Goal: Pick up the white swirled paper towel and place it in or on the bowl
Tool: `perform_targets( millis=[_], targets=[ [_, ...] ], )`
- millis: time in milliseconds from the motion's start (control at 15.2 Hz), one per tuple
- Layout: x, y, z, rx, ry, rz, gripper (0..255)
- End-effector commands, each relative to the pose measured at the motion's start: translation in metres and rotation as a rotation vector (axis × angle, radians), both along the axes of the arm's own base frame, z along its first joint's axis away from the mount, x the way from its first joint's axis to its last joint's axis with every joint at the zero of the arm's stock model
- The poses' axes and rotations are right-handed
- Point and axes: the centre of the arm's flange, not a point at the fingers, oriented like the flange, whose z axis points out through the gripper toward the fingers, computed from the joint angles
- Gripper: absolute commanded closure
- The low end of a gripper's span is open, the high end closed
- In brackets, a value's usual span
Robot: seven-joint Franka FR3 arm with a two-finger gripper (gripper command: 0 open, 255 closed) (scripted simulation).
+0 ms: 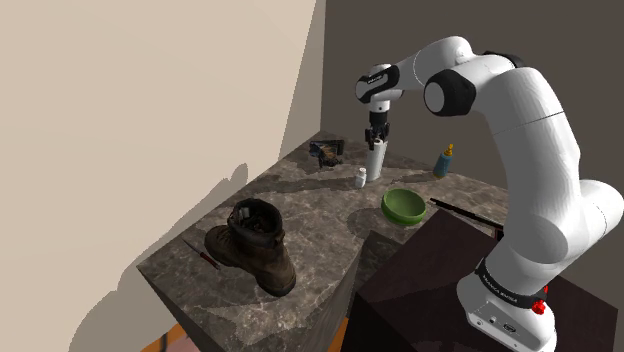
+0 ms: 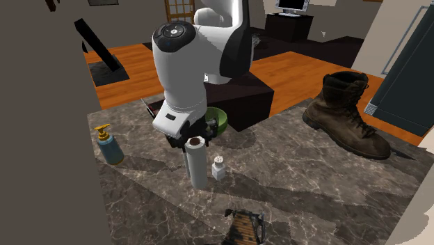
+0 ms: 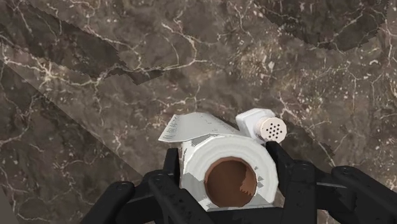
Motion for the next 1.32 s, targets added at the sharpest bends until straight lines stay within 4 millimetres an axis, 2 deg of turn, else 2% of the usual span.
perform_targets(
  millis=[0, 1254],
  targets=[
    [-0.001, 0.0, 0.008, 0.0, 0.0, 0.0, 255],
    [-0.001, 0.0, 0.108, 0.0, 0.0, 0.0, 255]
  ],
)
